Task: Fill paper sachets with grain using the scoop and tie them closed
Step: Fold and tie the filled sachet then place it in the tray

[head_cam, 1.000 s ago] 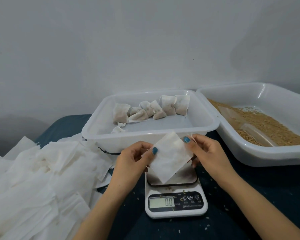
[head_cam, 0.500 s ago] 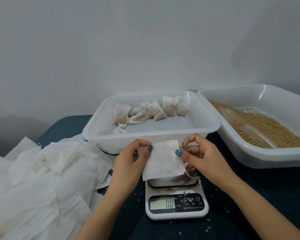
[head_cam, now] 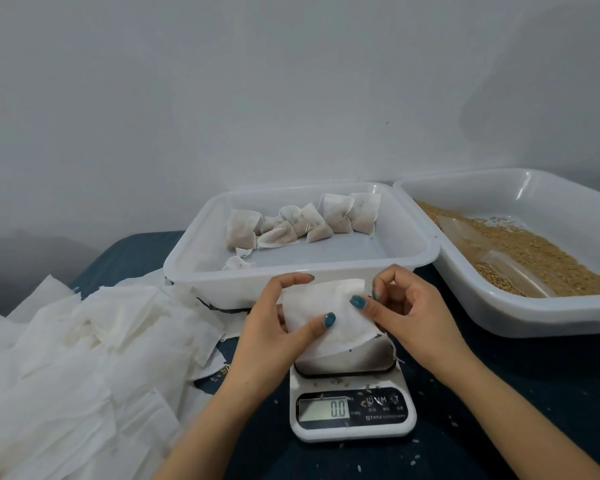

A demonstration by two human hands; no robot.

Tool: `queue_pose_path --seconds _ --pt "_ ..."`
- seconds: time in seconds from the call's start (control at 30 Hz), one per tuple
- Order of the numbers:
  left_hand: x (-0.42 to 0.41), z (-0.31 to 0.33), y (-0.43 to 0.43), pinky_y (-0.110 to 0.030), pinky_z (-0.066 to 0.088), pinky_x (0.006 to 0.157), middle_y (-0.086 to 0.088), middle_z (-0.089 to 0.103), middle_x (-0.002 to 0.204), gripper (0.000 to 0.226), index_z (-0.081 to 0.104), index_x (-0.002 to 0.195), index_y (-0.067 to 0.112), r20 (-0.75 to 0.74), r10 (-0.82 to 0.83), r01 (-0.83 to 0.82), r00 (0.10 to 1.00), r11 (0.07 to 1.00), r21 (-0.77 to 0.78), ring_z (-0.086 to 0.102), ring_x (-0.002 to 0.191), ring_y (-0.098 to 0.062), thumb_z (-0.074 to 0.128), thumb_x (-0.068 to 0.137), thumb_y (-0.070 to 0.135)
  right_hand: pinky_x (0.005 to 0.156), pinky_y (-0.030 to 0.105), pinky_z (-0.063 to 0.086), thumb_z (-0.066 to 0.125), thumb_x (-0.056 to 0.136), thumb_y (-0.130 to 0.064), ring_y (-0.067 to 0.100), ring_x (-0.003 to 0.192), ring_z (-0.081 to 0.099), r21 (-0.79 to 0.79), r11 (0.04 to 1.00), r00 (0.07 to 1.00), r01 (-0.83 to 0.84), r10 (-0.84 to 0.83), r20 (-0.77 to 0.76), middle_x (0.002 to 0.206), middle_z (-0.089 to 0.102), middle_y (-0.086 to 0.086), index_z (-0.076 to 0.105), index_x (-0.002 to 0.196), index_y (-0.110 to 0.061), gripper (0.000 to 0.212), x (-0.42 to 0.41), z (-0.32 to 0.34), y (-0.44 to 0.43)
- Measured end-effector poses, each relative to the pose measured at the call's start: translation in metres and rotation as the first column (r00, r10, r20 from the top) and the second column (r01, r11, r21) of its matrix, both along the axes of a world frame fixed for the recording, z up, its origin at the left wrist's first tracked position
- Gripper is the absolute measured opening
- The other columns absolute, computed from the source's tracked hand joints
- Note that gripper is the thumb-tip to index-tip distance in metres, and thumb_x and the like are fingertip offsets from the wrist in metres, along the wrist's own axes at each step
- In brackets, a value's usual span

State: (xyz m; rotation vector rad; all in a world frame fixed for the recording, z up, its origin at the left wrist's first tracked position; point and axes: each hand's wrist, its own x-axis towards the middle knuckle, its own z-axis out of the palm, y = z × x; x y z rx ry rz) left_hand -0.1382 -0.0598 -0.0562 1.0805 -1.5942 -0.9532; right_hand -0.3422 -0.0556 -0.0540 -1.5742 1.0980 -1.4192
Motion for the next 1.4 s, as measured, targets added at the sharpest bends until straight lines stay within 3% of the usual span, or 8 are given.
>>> queue_pose_path --seconds 0.23,0.4,0.6,0.77,0.9,1.0,1.17,1.4 --pt "-0.0008 -0.0016 -0.0018 -0.040 0.050 0.059 0.011 0.070 0.092 0.020 0.068 0.102 0.037 0.011 -0.032 0.032 0.999 0.999 -0.027 0.051 0.068 -0.032 0.077 0.084 0.035 0.056 0.021 0.052 0.069 0.082 -0.032 0.009 0.061 0.061 -0.044 0.999 0.998 -0.019 0.016 -0.065 0.075 0.069 -0.006 0.073 0.086 -0.032 0.006 0.0018 -0.0031 0.0008" --pt "0.0000 -0.0030 -0.0041 -0.032 0.053 0.072 0.015 0.073 0.093 0.008 0.072 0.084 0.035 0.016 0.025 -0.024 1.000 0.999 -0.039 0.062 0.082 -0.025 0.073 0.087 0.028 0.057 0.020 0.053 0.066 0.083 -0.028 0.008 0.066 0.065 -0.027 1.000 0.999 -0.005 0.004 -0.038 0.088 0.071 -0.005 0.072 0.086 -0.031 0.007 0.0022 -0.0036 0.0001" --pt "0.0000 -0.0029 -0.0040 -0.016 0.046 0.063 0.016 0.069 0.089 0.004 0.068 0.084 0.034 -0.043 0.017 -0.019 0.999 0.999 -0.033 0.050 0.070 -0.007 0.069 0.087 0.037 0.055 0.018 0.051 0.072 0.086 -0.007 0.008 0.061 0.065 -0.019 1.000 1.000 -0.020 0.020 -0.004 0.073 0.069 -0.002 0.067 0.083 -0.025 0.019 0.0017 -0.0041 0.0002" --pt "-0.0012 -0.0015 -0.0025 -0.039 0.049 0.073 0.005 0.069 0.088 0.017 0.069 0.085 0.028 -0.182 0.040 -0.041 0.983 0.999 -0.002 0.055 0.074 -0.021 0.071 0.084 0.045 0.055 0.020 0.052 0.071 0.085 -0.011 0.016 0.066 0.070 -0.010 1.000 1.000 0.003 -0.003 0.003 0.080 0.071 -0.001 0.068 0.088 -0.020 0.009 -0.0002 -0.0044 0.0000" --pt "-0.0015 0.0023 -0.0024 -0.048 0.057 0.088 0.018 0.067 0.121 0.019 0.068 0.083 0.029 -0.219 0.064 -0.066 0.974 0.998 -0.001 0.070 0.092 -0.025 0.068 0.080 0.047 0.060 0.023 0.055 0.066 0.091 -0.006 0.014 0.076 0.069 -0.048 0.999 0.988 0.021 -0.028 -0.149 0.086 0.072 -0.006 0.072 0.095 -0.025 0.020 -0.0019 -0.0049 0.0004" --pt "-0.0024 0.0013 -0.0015 -0.063 0.053 0.086 0.009 0.071 0.111 0.017 0.067 0.085 0.024 -0.208 0.073 -0.081 0.975 0.996 -0.029 0.067 0.093 -0.031 0.070 0.086 0.041 0.065 0.035 0.057 0.058 0.096 -0.030 0.017 0.085 0.065 -0.135 0.991 0.963 0.022 -0.058 -0.265 0.094 0.068 -0.011 0.075 0.100 -0.026 0.018 -0.0017 -0.0046 0.0029" --pt "-0.0051 0.0028 0.0003 -0.034 0.060 0.067 0.008 0.072 0.100 0.008 0.069 0.083 0.025 -0.306 0.032 -0.047 0.951 0.998 -0.041 0.068 0.084 -0.017 0.067 0.084 0.033 0.065 0.040 0.052 0.033 0.090 -0.075 0.014 0.082 0.060 -0.185 0.979 0.914 0.087 -0.152 -0.377 0.093 0.058 -0.014 0.071 0.089 -0.035 0.055 -0.0005 -0.0030 0.0059" --pt "-0.0038 -0.0006 0.0000 -0.043 0.057 0.073 0.001 0.067 0.089 0.009 0.067 0.089 0.028 -0.156 0.097 -0.116 0.983 0.986 -0.118 0.058 0.076 -0.019 0.066 0.087 0.037 0.062 0.018 0.049 0.058 0.088 -0.054 0.011 0.086 0.062 -0.179 0.982 0.946 0.062 -0.115 -0.302 0.096 0.063 -0.016 0.068 0.098 -0.032 0.027 0.0047 0.0018 0.0081"
